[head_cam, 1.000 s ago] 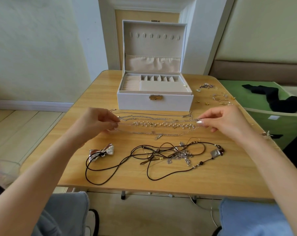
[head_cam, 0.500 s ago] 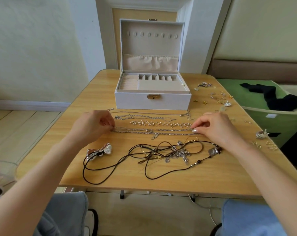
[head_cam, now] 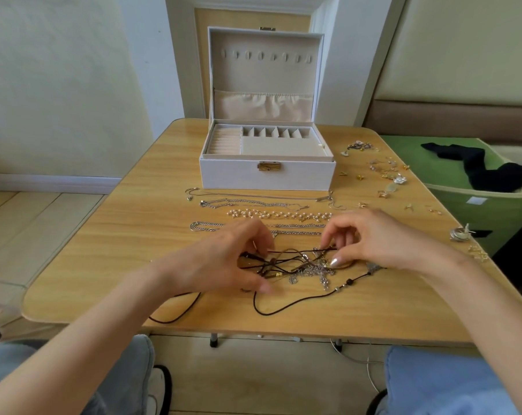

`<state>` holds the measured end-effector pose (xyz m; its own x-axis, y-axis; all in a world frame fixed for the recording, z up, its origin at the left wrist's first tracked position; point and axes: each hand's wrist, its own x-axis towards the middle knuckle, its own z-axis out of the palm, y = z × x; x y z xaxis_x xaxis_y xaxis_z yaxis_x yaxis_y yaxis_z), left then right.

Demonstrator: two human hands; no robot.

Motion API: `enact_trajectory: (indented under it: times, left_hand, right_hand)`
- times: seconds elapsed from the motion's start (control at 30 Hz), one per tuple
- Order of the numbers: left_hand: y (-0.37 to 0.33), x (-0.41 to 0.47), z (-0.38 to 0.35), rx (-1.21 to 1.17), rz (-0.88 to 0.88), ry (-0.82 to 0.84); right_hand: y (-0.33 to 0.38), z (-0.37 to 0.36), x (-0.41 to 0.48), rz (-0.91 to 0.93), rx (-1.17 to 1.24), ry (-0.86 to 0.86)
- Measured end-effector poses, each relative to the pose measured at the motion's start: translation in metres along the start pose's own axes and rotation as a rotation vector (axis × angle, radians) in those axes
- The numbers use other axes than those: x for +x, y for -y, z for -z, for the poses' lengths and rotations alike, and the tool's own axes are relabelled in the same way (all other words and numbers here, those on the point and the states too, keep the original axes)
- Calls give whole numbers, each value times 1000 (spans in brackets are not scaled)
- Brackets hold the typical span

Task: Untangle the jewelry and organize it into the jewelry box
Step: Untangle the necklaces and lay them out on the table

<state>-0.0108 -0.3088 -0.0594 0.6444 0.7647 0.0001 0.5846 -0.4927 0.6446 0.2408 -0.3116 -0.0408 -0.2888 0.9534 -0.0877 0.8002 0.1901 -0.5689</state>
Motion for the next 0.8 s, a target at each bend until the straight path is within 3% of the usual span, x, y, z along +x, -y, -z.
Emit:
enact_trajectory:
  times: [0.1,0.23,0.3,0.43,0.67,0.8]
  left_hand:
    - [-1,0,0,43,9,54]
    - [-4,1,1,54,-6,77]
    - [-5,0,-1,28,-19,55]
    - [-6,1,-4,41,-67,-18]
    - [-6,5,-3,11,-73,-2]
    - [-7,12,-13,159,-179,-61]
  right_hand:
    - [-3,3,-4,-45,-14,41]
    - [5,7,-11,37,3,-61]
    - [14,4,-16,90,23,-30]
    - [18,-11,-19,56,-206,-34]
    - [17,-11,-20,55,-197,-28]
    - [21,-11,-19,28,-215,25]
